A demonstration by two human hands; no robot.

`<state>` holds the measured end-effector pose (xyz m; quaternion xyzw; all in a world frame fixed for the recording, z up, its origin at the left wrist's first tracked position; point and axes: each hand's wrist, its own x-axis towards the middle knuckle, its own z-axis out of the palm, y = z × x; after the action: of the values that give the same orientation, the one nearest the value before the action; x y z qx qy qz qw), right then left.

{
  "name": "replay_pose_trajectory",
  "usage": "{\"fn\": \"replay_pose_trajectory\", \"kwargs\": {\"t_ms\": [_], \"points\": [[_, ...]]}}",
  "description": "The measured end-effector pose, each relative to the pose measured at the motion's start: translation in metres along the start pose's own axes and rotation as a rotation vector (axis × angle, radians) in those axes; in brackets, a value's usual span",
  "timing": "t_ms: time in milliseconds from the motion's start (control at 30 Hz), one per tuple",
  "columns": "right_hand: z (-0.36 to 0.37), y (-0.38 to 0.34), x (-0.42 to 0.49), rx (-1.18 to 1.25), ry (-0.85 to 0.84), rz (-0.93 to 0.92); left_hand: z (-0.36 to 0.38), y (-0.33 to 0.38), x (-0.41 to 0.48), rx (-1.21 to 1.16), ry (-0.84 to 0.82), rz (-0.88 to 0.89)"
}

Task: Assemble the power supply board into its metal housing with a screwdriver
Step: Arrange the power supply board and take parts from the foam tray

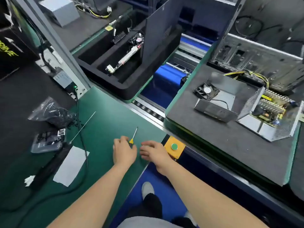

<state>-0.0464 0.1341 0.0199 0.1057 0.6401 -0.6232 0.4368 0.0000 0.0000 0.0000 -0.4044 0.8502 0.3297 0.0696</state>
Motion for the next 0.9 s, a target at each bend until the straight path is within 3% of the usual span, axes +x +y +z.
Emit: {"fn": "replay_pose_trajectory", "kwargs": {"t_ms": [167,333,533,767,900], "points": [[0.010,0.006,0.014,-0.022,0.033,0.068,0.006,-0.014,0.015,0.044,-0.063,0.015],[0.008,-0.003,0.018,-0.045,0.064,0.003,0.002,0.001,0.016,-0.208,-0.052,0.100],[-0.019,-0.049,0.004,0.136,0.253,-0.237,-0.009,0.077,0.007,-0.485,-0.059,0.267],[-0.099,-0.085,-0.039,0.200,0.477,-0.424,0.017,0.172,-0.030,-0.505,-0.119,0.551],[-0.162,-0.081,-0.071,0.241,0.621,-0.464,0.049,0.220,-0.071,-0.495,-0.234,0.671]]}}
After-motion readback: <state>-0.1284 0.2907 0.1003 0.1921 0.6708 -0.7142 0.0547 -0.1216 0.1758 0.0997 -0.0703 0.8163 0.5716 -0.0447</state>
